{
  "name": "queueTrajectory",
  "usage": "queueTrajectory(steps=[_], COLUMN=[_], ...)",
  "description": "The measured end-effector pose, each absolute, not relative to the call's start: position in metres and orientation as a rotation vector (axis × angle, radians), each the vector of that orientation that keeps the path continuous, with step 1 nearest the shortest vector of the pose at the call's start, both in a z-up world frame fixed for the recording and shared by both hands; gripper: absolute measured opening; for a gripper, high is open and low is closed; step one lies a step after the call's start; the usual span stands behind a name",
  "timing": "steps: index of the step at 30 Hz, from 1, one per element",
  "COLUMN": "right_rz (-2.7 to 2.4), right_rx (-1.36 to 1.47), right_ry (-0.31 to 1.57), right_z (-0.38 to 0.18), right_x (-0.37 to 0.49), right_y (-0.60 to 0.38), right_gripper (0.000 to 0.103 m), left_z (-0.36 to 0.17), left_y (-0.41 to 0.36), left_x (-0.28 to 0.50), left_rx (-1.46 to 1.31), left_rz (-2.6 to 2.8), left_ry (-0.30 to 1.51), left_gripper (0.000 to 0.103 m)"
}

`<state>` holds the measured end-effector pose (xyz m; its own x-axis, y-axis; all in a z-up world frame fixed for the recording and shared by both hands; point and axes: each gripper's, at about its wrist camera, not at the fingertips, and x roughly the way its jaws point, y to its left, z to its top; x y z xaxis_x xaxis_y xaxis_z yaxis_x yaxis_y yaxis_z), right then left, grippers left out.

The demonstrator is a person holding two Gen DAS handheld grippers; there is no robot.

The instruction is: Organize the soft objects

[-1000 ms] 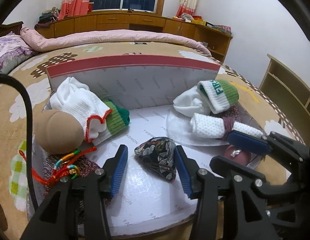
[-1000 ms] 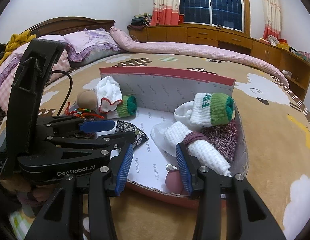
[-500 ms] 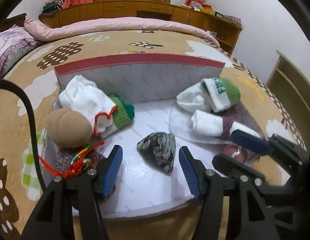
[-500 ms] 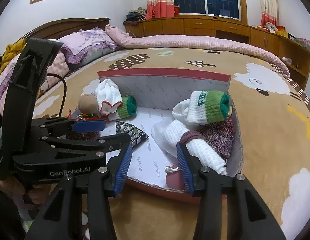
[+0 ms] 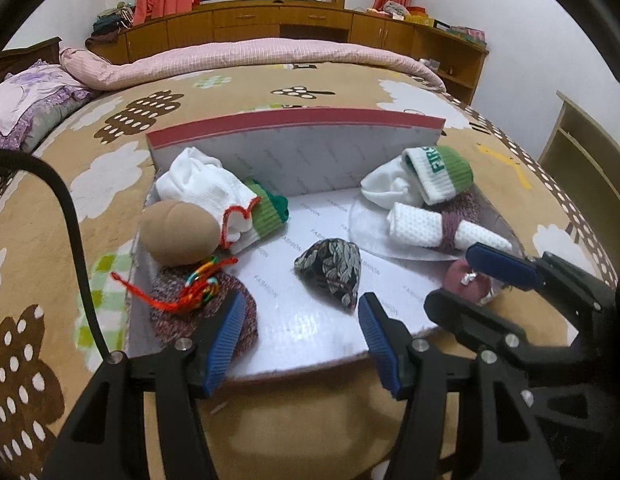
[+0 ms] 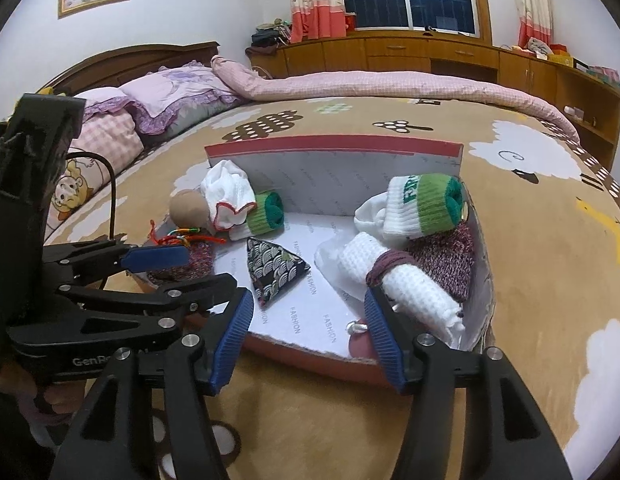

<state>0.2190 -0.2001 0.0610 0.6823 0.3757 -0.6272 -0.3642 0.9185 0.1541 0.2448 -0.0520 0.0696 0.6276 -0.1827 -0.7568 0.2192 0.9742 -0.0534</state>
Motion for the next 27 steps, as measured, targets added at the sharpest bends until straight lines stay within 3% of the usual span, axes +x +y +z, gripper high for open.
queueTrajectory(steps=[27], right_rz=[0.385], right_rx=[0.064], right_ry=[0.634], right_z=[0.069], right_x=[0.129], right_y=[-0.201], right_gripper=[0.066], left_z=[0.069], left_y=[-0.043], left_x=[0.139], left_rx=[0.039], left_rz=[-0.234], left_ry=[0.768], left_gripper=[0.065])
